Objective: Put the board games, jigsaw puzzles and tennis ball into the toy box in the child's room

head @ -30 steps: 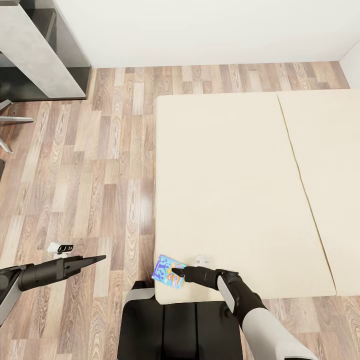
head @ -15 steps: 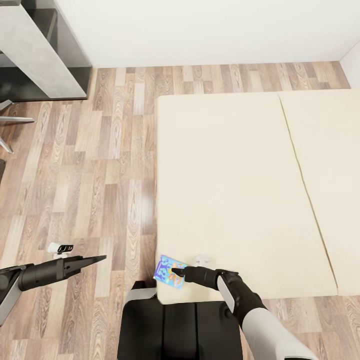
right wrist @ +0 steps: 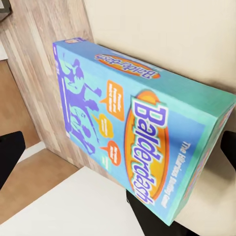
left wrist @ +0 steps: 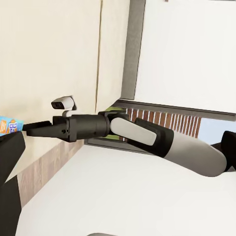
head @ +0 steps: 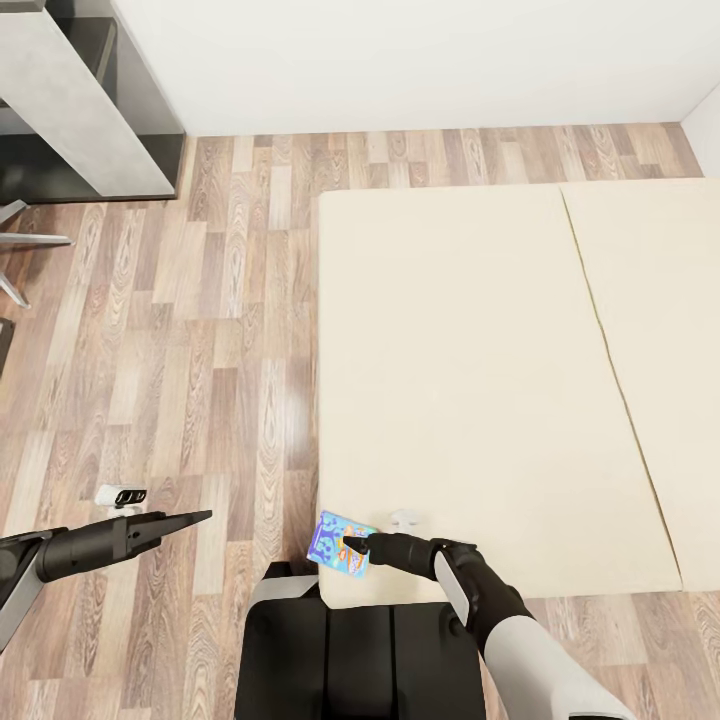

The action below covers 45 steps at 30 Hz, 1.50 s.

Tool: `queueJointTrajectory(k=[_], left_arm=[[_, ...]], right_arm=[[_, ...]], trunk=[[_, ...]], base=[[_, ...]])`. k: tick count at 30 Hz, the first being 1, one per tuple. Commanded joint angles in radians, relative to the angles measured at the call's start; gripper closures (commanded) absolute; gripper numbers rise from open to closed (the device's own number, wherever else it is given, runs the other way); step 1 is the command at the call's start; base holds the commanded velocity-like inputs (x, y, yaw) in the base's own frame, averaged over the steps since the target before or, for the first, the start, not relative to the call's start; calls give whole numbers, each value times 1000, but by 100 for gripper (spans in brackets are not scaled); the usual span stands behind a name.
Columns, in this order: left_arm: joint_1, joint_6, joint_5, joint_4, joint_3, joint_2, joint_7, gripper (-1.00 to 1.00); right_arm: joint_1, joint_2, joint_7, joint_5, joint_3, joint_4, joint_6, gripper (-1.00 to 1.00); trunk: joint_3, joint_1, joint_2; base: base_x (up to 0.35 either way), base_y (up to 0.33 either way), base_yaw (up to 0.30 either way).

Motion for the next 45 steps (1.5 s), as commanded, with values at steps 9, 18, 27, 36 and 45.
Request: queueJointTrajectory(k=[9,18,27,36,45], left_arm=[[0,11,0,0,0,0,-3,-100],[0,11,0,0,0,0,-3,-100],[0,11,1,0,0,0,-3,-100],[0,11,2,0,0,0,-3,-100],[0,11,2,0,0,0,-3,-100]], right_arm=[[0,1,2,-2,-7,-1,9,-100],[0,1,1,6,-5,-1,-2,-100],[0,1,1,7,-5,-1,-3,-100],[0,1,1,7,-5,-1,-3,-100],[0,1,1,7,-5,-1,-4,-100]], trunk=[[-1,1,-2],[-1,1,-2],[-1,1,-2],[-1,1,-2],[-1,1,-2]], base=[[0,43,0],[0,8,0],[0,64,0],[0,4,0],[0,69,0]])
